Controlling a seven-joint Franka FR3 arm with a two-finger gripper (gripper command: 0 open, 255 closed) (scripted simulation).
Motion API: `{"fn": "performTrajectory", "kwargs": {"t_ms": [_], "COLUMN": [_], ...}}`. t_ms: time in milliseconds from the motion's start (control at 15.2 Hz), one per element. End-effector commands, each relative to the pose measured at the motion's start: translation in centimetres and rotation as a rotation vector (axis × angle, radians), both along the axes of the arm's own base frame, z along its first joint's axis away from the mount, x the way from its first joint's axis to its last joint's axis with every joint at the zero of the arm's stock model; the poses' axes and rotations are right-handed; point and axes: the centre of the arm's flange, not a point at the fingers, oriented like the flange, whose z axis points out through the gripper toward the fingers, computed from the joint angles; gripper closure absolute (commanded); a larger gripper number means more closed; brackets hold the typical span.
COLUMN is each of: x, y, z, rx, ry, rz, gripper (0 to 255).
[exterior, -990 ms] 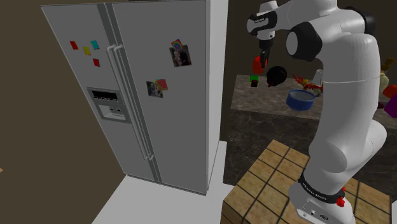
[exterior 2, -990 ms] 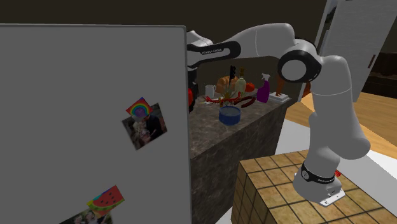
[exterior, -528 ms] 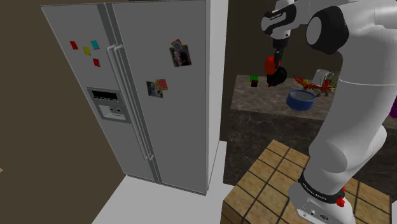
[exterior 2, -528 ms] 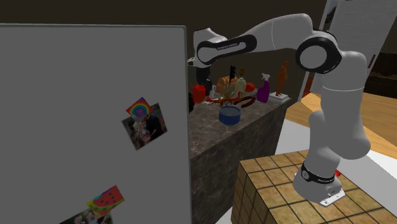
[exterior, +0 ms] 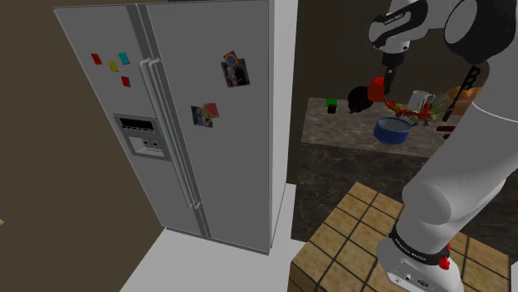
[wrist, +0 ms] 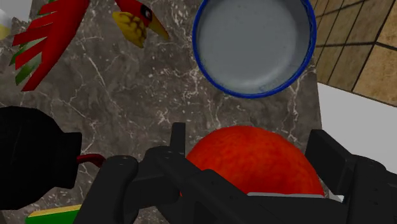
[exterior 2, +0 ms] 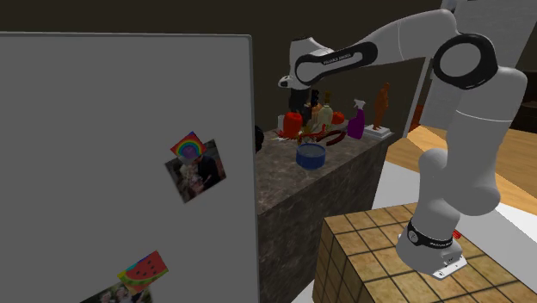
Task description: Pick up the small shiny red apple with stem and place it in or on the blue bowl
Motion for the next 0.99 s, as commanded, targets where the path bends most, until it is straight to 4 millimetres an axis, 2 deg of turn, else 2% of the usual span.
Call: {"fn": "performTrajectory", "kwargs": {"t_ms": [0,396,924], "x": [-2.6,-10.3,-10.3], "y": [-0.2,-0.8,-0.8], "z": [0.3,0.7,-3.5], "rx": [0.000,0.000,0.000], "ry": [0.000,0.000,0.000], "rz": [0.001,0.001,0.001], "gripper": [255,255,255]}}
